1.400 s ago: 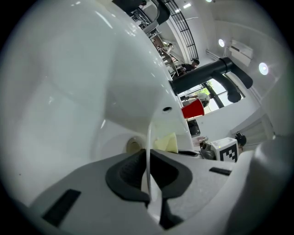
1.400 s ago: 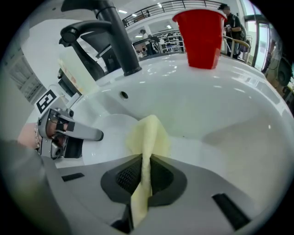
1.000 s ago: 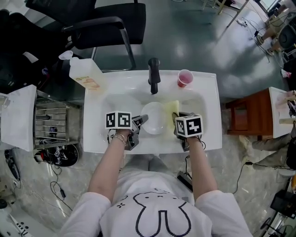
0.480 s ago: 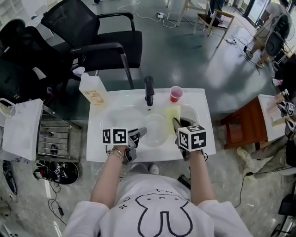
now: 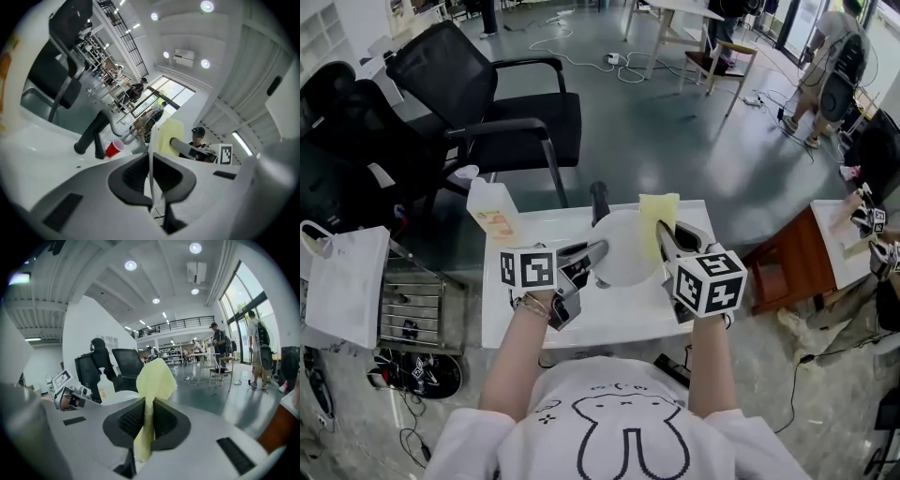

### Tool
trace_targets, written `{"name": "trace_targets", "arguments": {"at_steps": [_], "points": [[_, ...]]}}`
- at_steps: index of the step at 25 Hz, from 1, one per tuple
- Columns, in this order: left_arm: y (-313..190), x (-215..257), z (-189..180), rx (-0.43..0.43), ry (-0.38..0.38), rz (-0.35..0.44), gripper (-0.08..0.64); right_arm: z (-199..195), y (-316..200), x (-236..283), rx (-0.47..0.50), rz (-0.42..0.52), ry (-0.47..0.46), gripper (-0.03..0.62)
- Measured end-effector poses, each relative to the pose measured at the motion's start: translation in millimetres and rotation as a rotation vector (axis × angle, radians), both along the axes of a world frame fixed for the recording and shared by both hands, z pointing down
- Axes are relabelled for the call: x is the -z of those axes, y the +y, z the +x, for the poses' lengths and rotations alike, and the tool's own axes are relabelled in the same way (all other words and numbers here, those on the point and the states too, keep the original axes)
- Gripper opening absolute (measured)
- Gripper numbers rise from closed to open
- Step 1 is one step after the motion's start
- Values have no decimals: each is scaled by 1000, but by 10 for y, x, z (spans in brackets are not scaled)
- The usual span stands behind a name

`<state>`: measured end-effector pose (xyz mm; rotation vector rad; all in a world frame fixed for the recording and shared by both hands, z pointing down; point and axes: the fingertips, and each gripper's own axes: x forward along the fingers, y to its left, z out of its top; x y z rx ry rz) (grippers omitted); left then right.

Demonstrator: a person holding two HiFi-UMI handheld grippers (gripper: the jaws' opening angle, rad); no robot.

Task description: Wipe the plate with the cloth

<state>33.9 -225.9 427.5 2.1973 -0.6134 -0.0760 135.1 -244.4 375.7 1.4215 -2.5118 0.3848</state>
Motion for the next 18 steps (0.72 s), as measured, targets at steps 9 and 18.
{"name": "trace_targets", "arguments": {"at_steps": [9, 18], "points": [[-175, 480, -183, 12, -161, 143, 25, -425, 145, 988, 65, 260, -44, 37], [-240, 621, -252, 16, -222, 177, 25, -1234, 1, 861, 300, 215, 130, 37]]}}
